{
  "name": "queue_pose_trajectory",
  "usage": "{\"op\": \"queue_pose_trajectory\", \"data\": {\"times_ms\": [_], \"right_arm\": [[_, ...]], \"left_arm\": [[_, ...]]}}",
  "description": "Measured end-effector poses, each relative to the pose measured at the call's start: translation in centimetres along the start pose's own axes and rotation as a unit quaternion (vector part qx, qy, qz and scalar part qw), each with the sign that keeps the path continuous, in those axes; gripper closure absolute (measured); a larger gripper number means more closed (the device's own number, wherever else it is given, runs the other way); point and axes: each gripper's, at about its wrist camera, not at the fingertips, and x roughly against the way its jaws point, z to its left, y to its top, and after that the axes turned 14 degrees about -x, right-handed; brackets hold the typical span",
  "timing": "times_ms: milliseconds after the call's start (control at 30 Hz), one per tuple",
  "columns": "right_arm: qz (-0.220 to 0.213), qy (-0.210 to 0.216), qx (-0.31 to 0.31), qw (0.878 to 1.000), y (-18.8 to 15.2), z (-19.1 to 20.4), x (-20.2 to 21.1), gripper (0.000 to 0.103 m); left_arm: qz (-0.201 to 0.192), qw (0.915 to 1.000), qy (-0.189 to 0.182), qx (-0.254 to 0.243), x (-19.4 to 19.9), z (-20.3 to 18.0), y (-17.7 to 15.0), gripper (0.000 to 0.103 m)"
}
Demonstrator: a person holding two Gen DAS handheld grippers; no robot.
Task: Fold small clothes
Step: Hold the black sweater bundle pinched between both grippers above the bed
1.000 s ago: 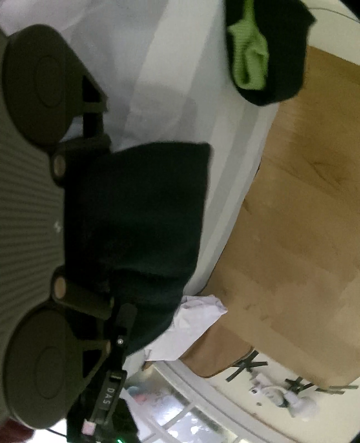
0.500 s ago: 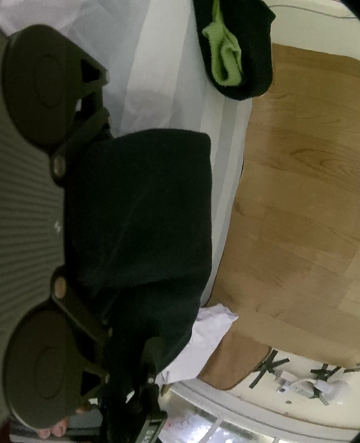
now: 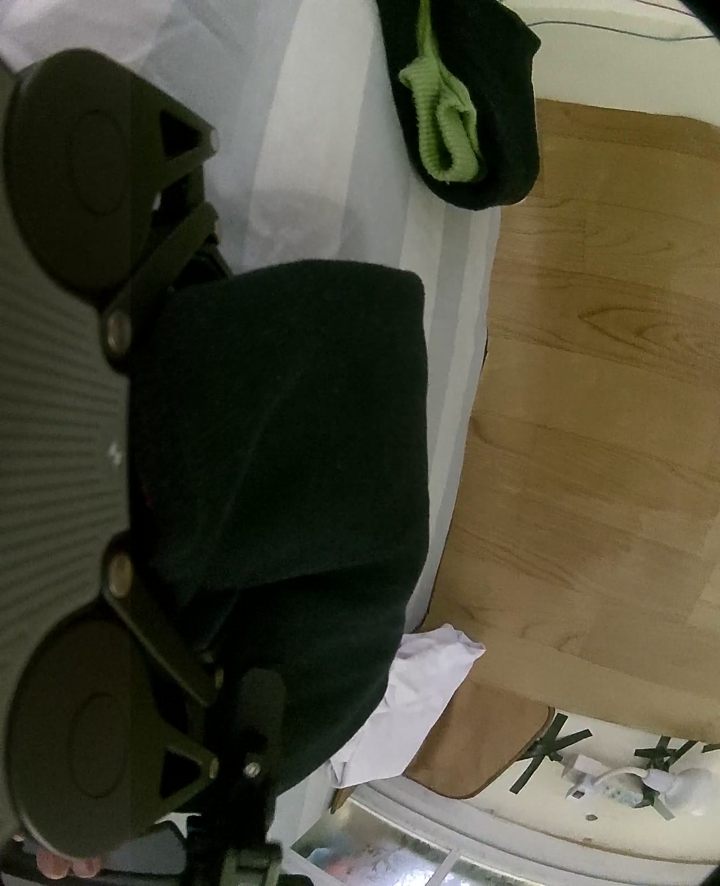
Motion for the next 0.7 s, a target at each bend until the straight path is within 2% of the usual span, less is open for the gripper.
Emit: {"op": "queue_pose_trajectory", "data": {"times_ms": [100,700], "right_arm": [[0.008,-0.007,0.019,1.000,-0.3,0.4,-0.1,0.014],[-0.026,-0.006,0.004,1.000,-1.3,-0.2,1.5,0.014]], "left_arm": [[0.001,1.0000,0.002,-0.001,0.0,0.0,0.0,0.000],[-0.009,0.9998,0.010,0.014,0.6,0.3,-0.4,0.000]]}}
